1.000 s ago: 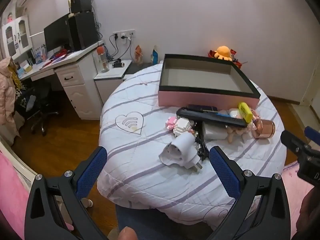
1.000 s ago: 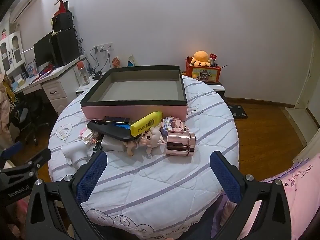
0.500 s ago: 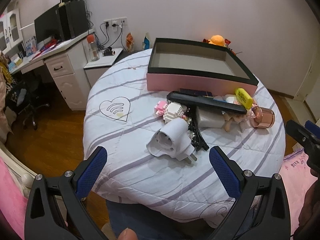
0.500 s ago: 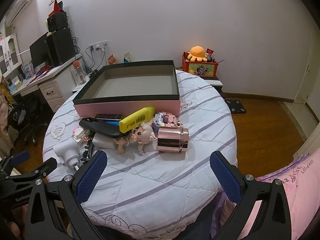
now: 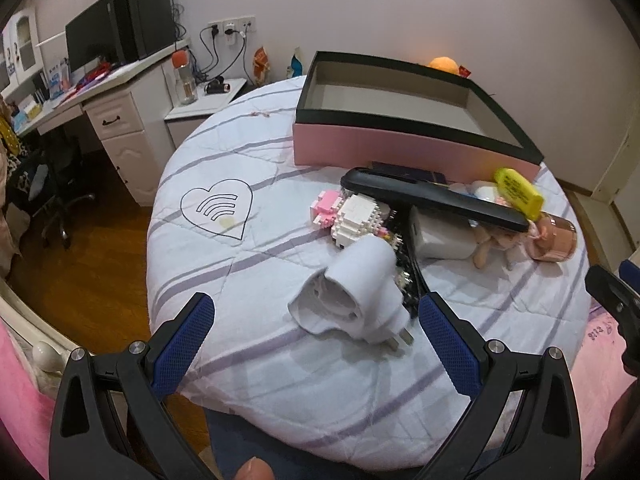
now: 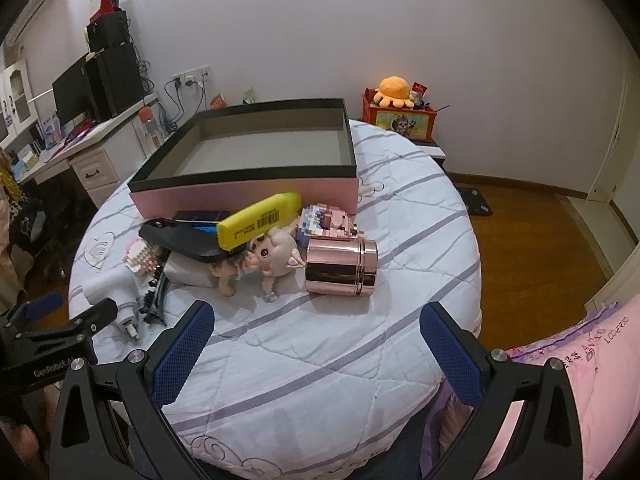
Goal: Organize rigid objects
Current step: 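Reach the left tool to the white plug adapter while the right tool reaches the copper canister, then grasp the white adapter with the left tool while the right tool grasps the copper canister, both into the box, then open both tools and withdraw them from the box, then grasp the yellow highlighter with the right tool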
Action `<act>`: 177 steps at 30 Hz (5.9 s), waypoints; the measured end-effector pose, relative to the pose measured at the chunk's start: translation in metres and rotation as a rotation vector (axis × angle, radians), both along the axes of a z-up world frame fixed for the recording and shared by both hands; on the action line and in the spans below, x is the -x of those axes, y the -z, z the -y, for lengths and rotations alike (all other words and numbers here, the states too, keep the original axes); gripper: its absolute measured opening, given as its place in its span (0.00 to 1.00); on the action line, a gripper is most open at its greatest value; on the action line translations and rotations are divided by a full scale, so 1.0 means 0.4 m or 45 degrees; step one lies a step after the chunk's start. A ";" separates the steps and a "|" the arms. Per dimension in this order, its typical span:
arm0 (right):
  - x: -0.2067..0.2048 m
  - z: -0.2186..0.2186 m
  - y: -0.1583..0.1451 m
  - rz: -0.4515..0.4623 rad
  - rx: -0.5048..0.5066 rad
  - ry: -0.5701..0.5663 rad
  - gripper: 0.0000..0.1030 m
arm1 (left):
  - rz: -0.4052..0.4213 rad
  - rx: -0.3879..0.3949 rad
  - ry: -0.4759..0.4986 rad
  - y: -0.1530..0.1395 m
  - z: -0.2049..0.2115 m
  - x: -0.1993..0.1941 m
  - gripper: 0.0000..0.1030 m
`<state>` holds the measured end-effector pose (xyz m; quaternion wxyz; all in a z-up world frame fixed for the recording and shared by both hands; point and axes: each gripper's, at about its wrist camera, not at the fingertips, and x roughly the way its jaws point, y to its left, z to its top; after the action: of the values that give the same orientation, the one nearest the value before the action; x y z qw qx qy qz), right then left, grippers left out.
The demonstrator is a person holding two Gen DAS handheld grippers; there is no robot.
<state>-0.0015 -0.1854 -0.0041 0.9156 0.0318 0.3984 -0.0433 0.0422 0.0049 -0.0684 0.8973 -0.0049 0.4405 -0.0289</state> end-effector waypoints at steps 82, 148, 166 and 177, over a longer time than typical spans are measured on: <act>-0.558 0.005 -0.012 -0.138 -0.100 -0.238 0.53 | 0.016 0.071 0.126 -0.119 0.108 -0.520 0.65; 0.029 0.015 -0.043 -0.039 -0.156 0.021 1.00 | 0.181 0.101 0.135 -0.158 -0.071 0.043 1.00; -0.164 -0.016 -0.027 -0.091 -0.140 -0.093 1.00 | 0.100 0.158 0.040 -0.088 -0.041 -0.042 1.00; -0.298 -0.051 0.070 -0.240 -0.198 -0.059 0.63 | 0.010 0.092 0.065 -0.038 -0.004 -0.116 1.00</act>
<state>0.1176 -0.1650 -0.0322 0.8696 0.0894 0.4855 0.0062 0.0887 0.0067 -0.0533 0.8973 -0.0260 0.4355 -0.0677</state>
